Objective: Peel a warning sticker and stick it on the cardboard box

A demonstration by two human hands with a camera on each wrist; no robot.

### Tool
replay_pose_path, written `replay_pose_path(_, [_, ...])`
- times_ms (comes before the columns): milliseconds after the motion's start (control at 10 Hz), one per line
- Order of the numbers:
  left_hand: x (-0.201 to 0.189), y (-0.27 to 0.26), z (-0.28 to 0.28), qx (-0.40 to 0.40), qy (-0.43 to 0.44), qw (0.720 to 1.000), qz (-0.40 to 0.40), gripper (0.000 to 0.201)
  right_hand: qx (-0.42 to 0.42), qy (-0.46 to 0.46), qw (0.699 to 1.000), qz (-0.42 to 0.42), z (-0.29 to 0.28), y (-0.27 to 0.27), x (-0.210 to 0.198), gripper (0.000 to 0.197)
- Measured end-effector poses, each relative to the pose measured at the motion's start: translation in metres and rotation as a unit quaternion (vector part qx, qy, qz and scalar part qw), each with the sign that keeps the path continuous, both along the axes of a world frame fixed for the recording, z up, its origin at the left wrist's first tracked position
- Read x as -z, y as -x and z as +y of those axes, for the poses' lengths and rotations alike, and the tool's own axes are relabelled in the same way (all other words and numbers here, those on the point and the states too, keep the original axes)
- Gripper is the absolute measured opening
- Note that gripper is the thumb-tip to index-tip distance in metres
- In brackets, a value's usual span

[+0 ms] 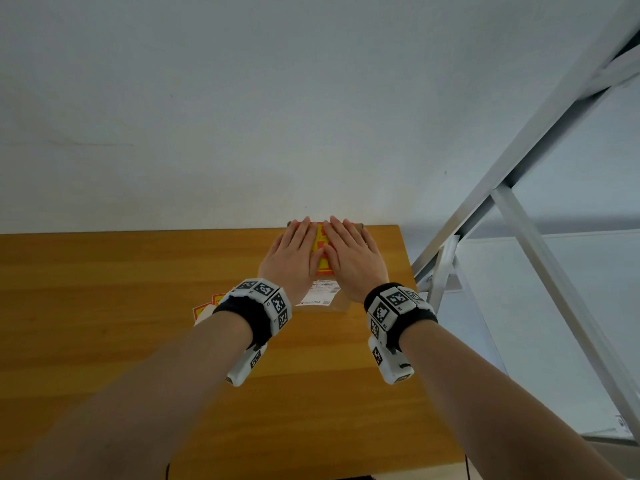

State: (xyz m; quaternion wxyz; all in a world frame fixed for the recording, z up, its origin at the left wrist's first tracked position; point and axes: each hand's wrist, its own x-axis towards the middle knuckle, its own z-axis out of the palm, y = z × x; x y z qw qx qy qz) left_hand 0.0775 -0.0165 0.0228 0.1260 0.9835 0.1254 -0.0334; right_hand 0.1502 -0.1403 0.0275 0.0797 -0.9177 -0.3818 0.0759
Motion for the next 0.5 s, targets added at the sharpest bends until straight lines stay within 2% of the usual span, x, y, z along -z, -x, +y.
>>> replay_pose_path(300, [-0.015, 0.012, 0.007, 0.003, 0.039, 0.999, 0.033, 0.059, 0.008, -0.063, 0.996, 0.062, -0.017, -0.004, -0.009, 0.056])
replay_pose_path(400, [-0.025, 0.018, 0.006, -0.018, 0.072, 0.997, 0.021, 0.059, 0.038, -0.091, 0.992, 0.082, -0.026, 0.000, -0.015, 0.055])
replay_pose_path(500, [-0.041, 0.019, 0.008, -0.032, 0.062, 0.998, 0.000, 0.058, 0.058, -0.117, 0.987, 0.096, -0.035, 0.002, -0.026, 0.054])
